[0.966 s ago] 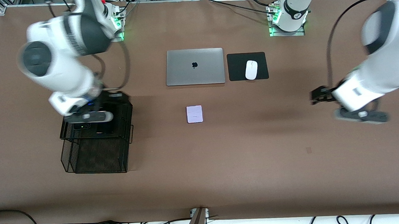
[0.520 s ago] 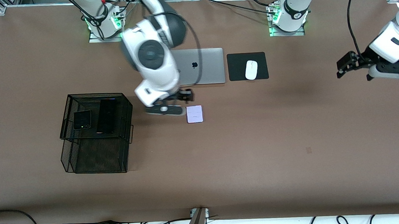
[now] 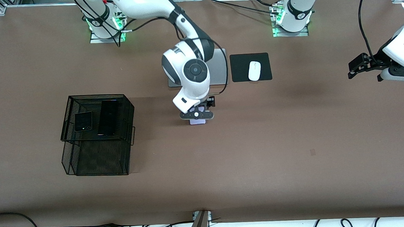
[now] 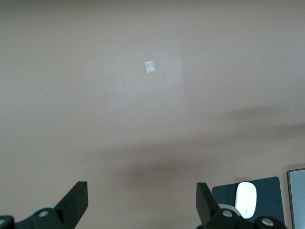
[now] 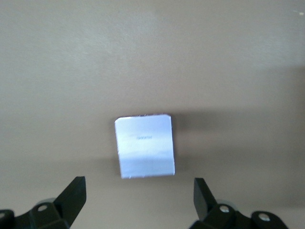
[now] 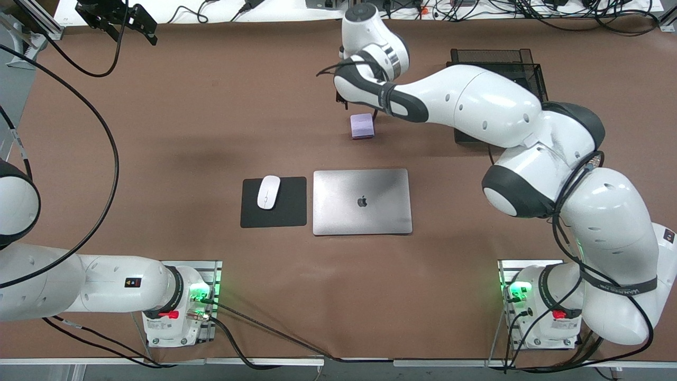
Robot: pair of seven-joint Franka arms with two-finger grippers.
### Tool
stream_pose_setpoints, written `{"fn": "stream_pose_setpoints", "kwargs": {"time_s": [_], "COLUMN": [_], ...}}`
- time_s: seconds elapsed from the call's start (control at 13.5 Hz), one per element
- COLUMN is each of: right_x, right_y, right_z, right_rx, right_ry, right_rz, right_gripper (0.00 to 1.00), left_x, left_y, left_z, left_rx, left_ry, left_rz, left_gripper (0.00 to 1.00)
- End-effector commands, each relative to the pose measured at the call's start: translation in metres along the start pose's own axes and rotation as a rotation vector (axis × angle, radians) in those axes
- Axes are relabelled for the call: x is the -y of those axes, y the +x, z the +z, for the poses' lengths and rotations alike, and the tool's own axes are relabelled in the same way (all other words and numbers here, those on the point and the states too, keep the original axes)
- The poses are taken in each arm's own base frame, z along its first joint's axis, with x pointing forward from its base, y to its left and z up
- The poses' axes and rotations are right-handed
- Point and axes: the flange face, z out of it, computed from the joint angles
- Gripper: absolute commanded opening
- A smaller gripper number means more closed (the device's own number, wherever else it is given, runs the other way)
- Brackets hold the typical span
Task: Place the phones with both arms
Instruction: 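Release the smartphone in the basket and grasp the Huawei with the right gripper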
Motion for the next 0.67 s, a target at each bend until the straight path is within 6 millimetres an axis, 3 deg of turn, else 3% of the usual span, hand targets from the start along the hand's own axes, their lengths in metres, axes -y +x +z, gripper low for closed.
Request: {"fn": "stream_pose_setpoints", "kwargs": {"time_s": [0.0,0.3,0.59], "right_x": [-0.006,-0.002,0.004], "right_y": [-0.005,-0.008,-0.016], "right_z": [0.029,0.072,0.086], "right_rx": [-0.010,-0.011,-0.017], "right_ry": [0.020,0.006,0.025], "right_rz": [-0.049,-0.059,-0.067], "right_gripper": [1.00,1.00,1.00], "left_x": [-0.004,0.001,0.002], "left_y": [0.005,0.006,0.006], "left_z": [-0.002,-0.013,-0.012], "left_rx": [-0.007,0.031,0.033], "left_ry": [-0.006,0.026,0.027], "left_rz": [0.020,0.016,0.015], "left_gripper": [1.00,1.00,1.00]}}
